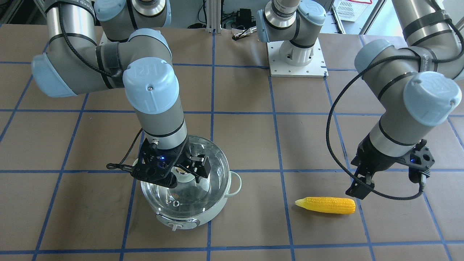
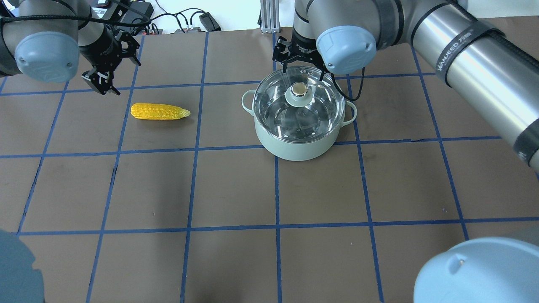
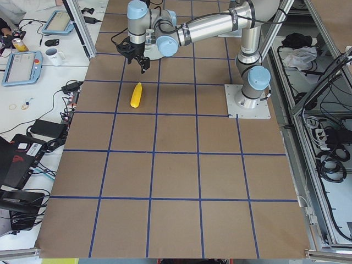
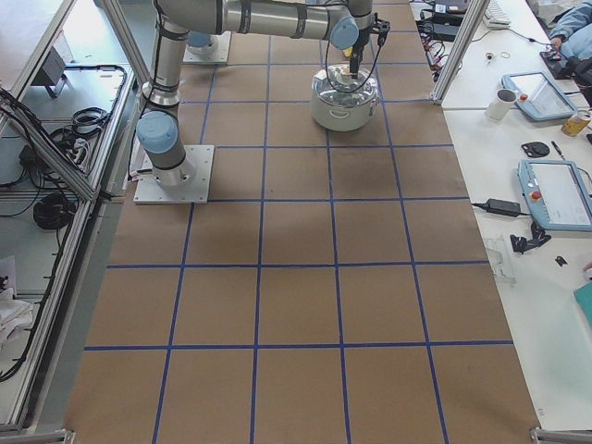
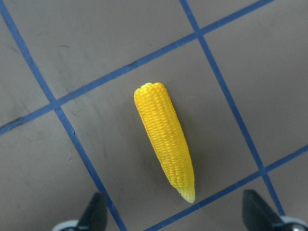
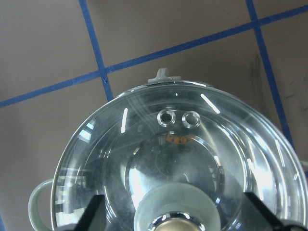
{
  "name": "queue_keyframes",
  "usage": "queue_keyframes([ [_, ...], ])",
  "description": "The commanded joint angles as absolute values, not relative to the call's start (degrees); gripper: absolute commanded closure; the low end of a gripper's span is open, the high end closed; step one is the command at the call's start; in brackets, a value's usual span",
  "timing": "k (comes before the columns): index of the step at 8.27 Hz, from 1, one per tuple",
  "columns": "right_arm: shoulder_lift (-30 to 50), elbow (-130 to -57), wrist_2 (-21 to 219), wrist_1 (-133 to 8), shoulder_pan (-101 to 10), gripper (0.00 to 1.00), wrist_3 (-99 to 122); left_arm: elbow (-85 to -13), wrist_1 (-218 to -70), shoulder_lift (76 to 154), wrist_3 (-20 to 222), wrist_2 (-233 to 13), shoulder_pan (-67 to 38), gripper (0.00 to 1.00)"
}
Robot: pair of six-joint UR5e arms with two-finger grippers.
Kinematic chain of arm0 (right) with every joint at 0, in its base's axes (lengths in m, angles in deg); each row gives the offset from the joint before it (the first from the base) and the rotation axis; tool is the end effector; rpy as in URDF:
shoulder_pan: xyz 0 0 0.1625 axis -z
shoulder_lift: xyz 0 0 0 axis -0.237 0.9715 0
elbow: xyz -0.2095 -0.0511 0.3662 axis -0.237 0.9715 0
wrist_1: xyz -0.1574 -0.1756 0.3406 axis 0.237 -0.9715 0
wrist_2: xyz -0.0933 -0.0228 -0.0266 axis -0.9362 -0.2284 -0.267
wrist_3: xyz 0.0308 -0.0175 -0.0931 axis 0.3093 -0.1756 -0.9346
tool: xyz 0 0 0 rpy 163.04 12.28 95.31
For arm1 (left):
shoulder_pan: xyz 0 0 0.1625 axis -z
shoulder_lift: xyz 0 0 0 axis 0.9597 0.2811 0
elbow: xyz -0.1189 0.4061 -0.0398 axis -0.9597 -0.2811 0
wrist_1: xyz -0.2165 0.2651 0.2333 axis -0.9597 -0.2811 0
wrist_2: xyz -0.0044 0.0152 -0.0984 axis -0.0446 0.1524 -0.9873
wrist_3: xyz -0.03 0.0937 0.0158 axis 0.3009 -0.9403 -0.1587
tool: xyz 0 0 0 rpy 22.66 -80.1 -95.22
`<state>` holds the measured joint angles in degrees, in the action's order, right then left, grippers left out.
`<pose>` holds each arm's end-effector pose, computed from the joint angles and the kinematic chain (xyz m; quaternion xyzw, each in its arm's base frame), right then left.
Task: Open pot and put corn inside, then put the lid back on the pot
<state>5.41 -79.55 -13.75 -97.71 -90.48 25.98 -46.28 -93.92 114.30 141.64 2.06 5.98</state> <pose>0.2950 -0.6203 0.3688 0.1422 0.9873 -0.0640 0.0298 -0.0180 -0.6365 0.3614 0.5412 -0.8391 0.0535 0.0159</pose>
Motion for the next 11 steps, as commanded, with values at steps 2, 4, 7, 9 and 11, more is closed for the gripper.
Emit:
queue_keyframes([
  [2,4.6,-80.2,-14.7,-97.9,-91.9,0.0,26.0,-45.8,-93.3,120.1,149.7,-1.4,6.0,0.0],
  [4,4.6,-80.4,-14.8,-97.9,-91.8,0.02,25.8,-45.7,-93.2,121.6,149.8,-1.5,6.0,0.0],
  [7,4.8,-81.0,-14.8,-97.6,-91.8,0.3,25.3,-45.3,-92.9,126.0,150.7,-0.6,5.9,0.0],
  [9,5.0,-81.2,-14.2,-97.4,-91.8,0.69,25.2,-45.4,-92.8,127.8,154.2,-0.8,4.8,0.0],
  [11,5.0,-81.2,-14.0,-97.3,-91.8,0.75,25.2,-45.4,-92.8,128.0,154.3,-0.7,4.3,0.0],
])
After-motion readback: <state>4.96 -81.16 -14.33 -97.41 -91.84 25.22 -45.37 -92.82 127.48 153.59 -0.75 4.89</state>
